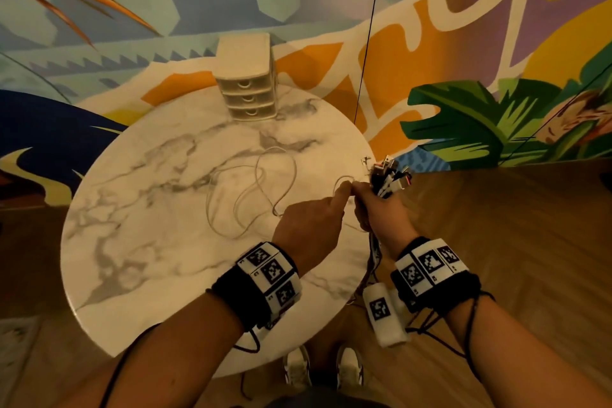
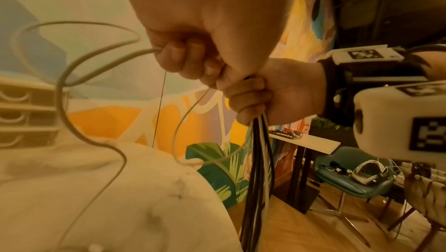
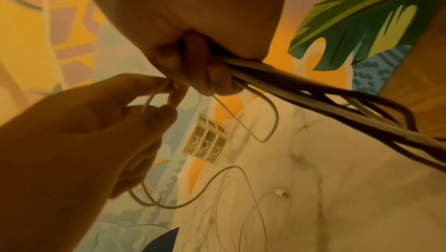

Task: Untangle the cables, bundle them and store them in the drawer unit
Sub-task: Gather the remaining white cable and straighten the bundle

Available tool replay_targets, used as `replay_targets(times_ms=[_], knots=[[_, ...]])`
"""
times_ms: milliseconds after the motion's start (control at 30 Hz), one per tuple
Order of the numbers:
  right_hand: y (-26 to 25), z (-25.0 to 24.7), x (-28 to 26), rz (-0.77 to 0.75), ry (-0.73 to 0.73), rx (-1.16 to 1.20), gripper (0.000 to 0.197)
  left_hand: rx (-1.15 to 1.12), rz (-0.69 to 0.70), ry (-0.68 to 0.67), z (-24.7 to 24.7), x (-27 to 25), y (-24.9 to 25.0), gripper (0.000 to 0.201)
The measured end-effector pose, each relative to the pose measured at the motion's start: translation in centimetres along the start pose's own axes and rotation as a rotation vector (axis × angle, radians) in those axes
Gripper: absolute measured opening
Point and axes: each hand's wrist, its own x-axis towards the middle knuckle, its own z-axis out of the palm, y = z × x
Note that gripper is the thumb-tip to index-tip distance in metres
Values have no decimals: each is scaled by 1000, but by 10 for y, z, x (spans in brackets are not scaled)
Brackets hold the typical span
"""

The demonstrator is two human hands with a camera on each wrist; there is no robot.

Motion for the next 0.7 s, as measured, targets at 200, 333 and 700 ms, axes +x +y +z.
replay_targets(times_ms=[200, 333, 700], knots=[[10, -1, 8, 58, -22, -58, 32, -269, -54, -99, 20, -3, -16, 56], [5, -15, 16, 53, 108, 50, 29, -357, -85, -121, 54, -24, -73, 42], [-2, -30, 28, 23, 455, 157, 25, 139, -286, 193, 10, -18, -211, 26]])
